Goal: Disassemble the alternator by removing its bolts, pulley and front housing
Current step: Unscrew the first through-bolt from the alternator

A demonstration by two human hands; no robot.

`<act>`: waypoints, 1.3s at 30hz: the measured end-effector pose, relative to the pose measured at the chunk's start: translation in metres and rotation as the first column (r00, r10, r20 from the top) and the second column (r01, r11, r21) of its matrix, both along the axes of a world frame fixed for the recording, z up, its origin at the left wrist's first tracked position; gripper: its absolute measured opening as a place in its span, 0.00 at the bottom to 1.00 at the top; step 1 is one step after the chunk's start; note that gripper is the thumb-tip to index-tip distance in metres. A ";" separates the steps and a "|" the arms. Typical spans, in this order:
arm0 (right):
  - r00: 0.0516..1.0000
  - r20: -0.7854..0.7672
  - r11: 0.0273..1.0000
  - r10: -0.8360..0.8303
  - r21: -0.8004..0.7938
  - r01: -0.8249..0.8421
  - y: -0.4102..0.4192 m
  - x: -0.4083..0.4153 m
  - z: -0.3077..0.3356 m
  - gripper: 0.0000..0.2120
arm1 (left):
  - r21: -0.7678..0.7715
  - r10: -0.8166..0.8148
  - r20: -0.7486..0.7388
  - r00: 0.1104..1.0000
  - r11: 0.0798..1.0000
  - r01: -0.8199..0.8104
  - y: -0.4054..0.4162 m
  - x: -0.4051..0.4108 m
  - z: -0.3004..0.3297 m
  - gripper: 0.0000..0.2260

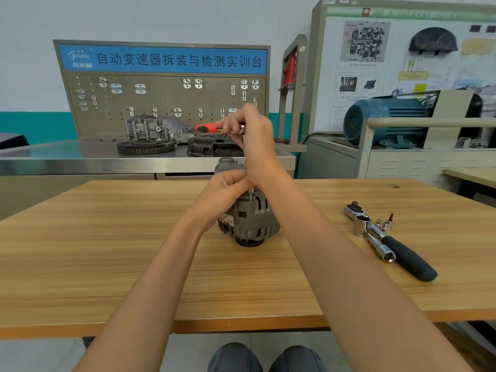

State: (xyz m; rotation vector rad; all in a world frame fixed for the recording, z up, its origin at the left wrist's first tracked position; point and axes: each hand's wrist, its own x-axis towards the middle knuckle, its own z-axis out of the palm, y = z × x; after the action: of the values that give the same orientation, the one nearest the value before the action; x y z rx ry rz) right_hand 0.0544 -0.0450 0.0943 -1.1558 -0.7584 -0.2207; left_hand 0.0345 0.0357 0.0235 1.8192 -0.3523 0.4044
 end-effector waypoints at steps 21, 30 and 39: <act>0.995 -0.099 1.000 0.005 0.015 -0.004 -0.007 0.010 0.001 0.19 | 0.017 -0.019 -0.036 0.999 1.000 0.020 0.001 0.001 0.003 0.10; 0.468 0.485 0.505 -0.739 -0.059 0.861 0.011 0.004 -0.022 0.02 | 0.031 0.096 0.012 0.995 0.995 -0.096 0.000 0.000 -0.001 0.22; 0.994 0.018 0.992 -0.105 -0.072 0.106 -0.004 0.011 -0.002 0.21 | 0.032 -0.027 -0.009 1.000 0.999 0.027 -0.002 0.000 0.003 0.07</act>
State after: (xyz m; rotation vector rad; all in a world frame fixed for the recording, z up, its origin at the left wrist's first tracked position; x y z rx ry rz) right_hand 0.0650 -0.0492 0.0926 -1.2665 -0.7234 -0.2912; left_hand 0.0347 0.0336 0.0260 1.8448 -0.3789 0.3744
